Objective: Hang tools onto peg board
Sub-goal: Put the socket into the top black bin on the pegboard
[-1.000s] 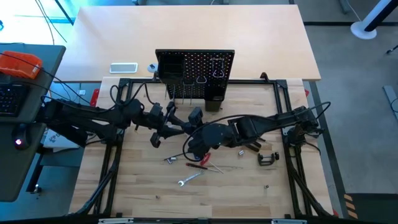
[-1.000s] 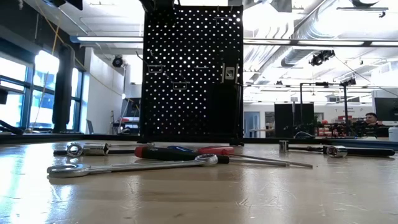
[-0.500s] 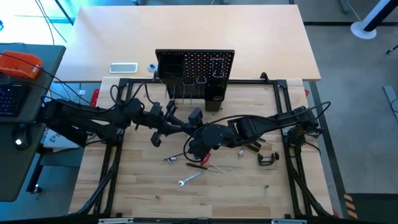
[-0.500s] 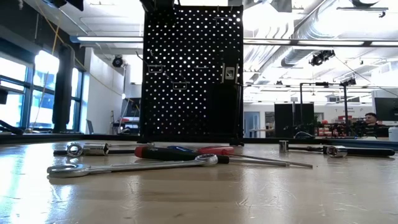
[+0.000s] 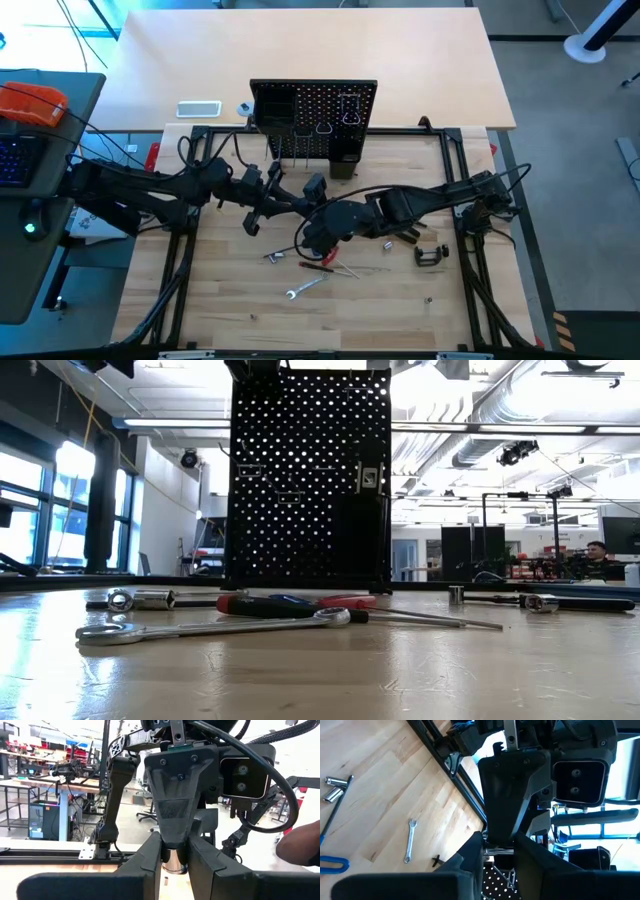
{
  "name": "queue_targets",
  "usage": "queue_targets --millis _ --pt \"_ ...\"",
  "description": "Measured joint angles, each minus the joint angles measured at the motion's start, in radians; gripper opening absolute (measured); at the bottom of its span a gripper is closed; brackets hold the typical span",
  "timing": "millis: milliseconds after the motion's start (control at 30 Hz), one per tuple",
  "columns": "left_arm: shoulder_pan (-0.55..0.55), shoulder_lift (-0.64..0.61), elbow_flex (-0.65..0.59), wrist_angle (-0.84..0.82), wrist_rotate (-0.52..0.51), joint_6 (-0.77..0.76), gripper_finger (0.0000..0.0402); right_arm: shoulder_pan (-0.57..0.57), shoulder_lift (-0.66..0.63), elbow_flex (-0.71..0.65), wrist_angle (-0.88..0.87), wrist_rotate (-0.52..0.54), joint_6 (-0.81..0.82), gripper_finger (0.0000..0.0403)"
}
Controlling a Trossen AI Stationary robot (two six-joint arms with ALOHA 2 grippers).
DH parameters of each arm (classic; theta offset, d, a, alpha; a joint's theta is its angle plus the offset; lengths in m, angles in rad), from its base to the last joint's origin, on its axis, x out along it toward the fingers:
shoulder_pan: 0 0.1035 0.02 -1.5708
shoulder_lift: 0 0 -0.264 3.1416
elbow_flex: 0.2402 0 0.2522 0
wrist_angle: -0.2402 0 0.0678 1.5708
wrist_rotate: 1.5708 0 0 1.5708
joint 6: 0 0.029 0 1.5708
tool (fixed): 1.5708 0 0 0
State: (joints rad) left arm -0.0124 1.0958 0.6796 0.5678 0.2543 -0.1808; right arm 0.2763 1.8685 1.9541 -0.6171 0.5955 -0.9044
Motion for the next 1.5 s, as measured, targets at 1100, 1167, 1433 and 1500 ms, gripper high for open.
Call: queue_targets --millis 1100,1167,1433,1500 --pt "-0.002 -0.185 0.163 -0.406 -0.2 0.29 0.0051 -0.001 0.0 -0.001 -0.128 0.417 0.162 0.0193" --pt "-0.002 -0.184 0.214 -0.468 -0.243 0.339 0.0051 -0.001 0.0 -0.001 -0.181 0.411 0.22 0.0193" --pt "0.003 -0.176 0.38 -0.569 -0.394 0.529 0.0051 0.0 0.0 -0.001 -0.395 0.327 0.448 0.0193" --pt "0.022 -0.162 0.426 -0.595 -0.423 0.563 0.0051 0.0 0.0 -0.001 -0.414 0.294 0.486 0.0193"
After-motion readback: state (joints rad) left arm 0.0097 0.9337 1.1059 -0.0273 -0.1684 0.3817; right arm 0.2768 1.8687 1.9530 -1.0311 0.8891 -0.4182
